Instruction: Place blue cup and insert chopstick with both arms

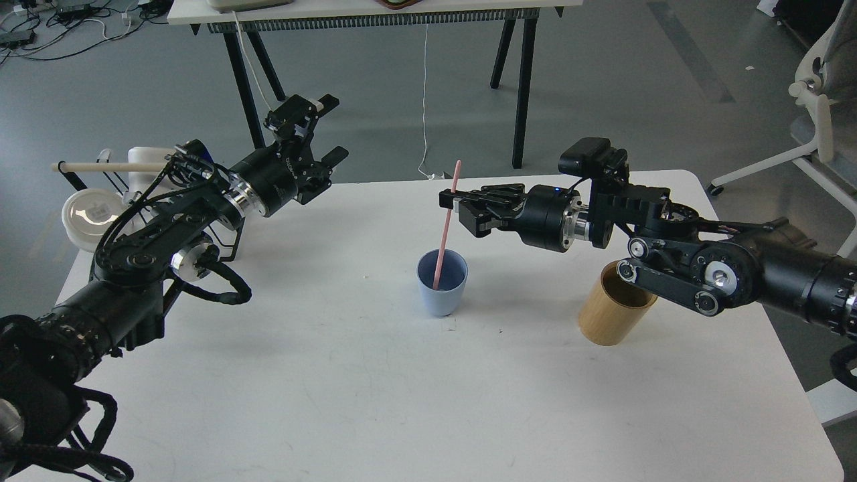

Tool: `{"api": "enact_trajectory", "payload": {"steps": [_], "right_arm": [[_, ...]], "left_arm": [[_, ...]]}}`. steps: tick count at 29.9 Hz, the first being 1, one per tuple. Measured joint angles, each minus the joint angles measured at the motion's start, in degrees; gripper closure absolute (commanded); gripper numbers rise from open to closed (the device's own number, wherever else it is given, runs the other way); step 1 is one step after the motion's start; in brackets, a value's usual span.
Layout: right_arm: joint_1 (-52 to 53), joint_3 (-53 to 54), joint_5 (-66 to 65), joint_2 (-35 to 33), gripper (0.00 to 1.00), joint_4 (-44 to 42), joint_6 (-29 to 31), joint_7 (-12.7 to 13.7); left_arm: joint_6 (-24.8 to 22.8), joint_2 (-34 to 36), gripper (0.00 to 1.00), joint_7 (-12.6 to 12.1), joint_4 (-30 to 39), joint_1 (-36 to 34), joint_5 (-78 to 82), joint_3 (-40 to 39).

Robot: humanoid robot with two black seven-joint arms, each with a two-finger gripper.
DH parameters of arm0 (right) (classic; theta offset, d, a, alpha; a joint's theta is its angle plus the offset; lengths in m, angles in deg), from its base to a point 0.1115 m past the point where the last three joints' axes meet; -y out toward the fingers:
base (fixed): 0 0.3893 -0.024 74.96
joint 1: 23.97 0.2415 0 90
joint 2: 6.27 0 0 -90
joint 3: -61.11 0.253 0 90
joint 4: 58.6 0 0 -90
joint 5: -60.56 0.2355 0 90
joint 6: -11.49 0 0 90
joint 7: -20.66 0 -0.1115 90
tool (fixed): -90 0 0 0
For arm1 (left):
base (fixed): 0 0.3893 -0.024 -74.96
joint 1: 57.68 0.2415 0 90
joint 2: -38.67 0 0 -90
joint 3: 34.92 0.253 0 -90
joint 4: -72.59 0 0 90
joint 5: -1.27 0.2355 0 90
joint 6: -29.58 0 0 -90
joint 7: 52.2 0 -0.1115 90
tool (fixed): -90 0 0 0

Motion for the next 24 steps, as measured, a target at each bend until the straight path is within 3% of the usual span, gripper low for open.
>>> {"api": "enact_trajectory", "payload": {"steps": [2, 10, 16, 20, 24], "right_arm": [[0.00, 0.00, 0.07, 0.05, 0.03, 0.02, -0.04, 0.00], [0.41, 1.54, 0.80, -0.61, 0.02, 1.00, -0.07, 0.00], [-0.48, 12.53, 3.92, -5.00, 0.02, 2.50, -0.28, 0.00], [-2.96, 18.93, 13.98, -8.48, 0.03, 3.00, 0.25, 0.00], [-5.11, 22.19, 33.56, -12.55, 0.02, 4.14, 3.90, 0.00]], "left_arm": [[0.00, 0.03, 0.01, 0.00, 0.00, 0.00, 0.00, 0.00], [0.00, 0.01, 0.01, 0.00, 0.00, 0.00, -0.05, 0.00], [0.00, 0.23, 0.01, 0.00, 0.33, -0.23, -0.23, -0.18], [0.00, 1.27, 0.01, 0.00, 1.35, -0.25, -1.10, -2.97], [0.01, 1.81, 0.01, 0.00, 3.09, -0.29, -1.36, -6.13]]}}
